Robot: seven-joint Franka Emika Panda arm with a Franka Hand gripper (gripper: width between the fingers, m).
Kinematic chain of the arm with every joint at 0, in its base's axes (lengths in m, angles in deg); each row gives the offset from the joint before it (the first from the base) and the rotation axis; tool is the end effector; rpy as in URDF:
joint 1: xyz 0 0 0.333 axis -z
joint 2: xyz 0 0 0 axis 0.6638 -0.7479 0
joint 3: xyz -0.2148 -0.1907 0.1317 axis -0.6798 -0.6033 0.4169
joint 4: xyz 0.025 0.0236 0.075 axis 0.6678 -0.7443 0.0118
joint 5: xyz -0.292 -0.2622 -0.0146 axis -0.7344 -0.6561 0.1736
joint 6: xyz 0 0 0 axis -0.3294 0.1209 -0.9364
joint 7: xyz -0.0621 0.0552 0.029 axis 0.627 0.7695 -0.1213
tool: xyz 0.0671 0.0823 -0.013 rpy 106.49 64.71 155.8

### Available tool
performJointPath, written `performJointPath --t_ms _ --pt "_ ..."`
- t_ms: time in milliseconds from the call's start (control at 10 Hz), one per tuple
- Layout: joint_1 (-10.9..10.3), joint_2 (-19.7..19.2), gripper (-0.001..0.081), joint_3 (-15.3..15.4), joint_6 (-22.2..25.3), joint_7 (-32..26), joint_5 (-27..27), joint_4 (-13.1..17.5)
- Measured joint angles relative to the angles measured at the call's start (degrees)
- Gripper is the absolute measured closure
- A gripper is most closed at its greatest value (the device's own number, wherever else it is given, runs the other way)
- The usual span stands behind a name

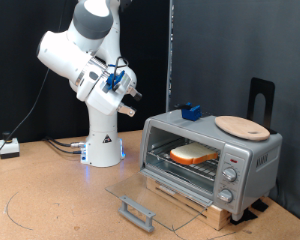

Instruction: Make a piece of toast with the oven

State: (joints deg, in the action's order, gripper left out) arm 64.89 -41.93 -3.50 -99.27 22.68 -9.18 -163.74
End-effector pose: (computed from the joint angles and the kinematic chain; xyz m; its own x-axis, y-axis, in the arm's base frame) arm 0.3747 -0.1111 0.4036 0.8888 -0.1254 0.4409 0.2693 -0.6354 -0.7237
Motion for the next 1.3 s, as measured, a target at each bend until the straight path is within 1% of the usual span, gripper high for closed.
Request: performJointPath --t_ms 300,400,500,600,700,800,900,1100,1300 --pt "0.04 -6.85 -0.0003 -0.55 0.42 3.74 0.05 5.21" --pt "0.18 -9.16 -0.0003 -1.09 3.02 5.61 -2.26 7.27" --pt "0.46 -11.04 -0.0003 -1.74 5.91 5.89 -4.75 9.31" --pt "0.55 -11.98 -0.0003 -2.12 5.18 0.59 -2.71 10.07" --pt "0.53 -12.0 -0.0003 -2.29 3.14 -6.66 0.44 9.48" --pt "0.54 -12.02 -0.0003 -2.26 3.83 -3.31 -0.85 9.49" --pt "0.64 -12.16 -0.0003 -2.25 6.45 3.08 -5.17 9.9" --pt "1.17 -12.78 -0.0003 -2.61 14.73 16.21 -12.63 11.4" --pt "2.47 -13.23 -0.0003 -3.47 24.58 27.16 -19.01 12.67"
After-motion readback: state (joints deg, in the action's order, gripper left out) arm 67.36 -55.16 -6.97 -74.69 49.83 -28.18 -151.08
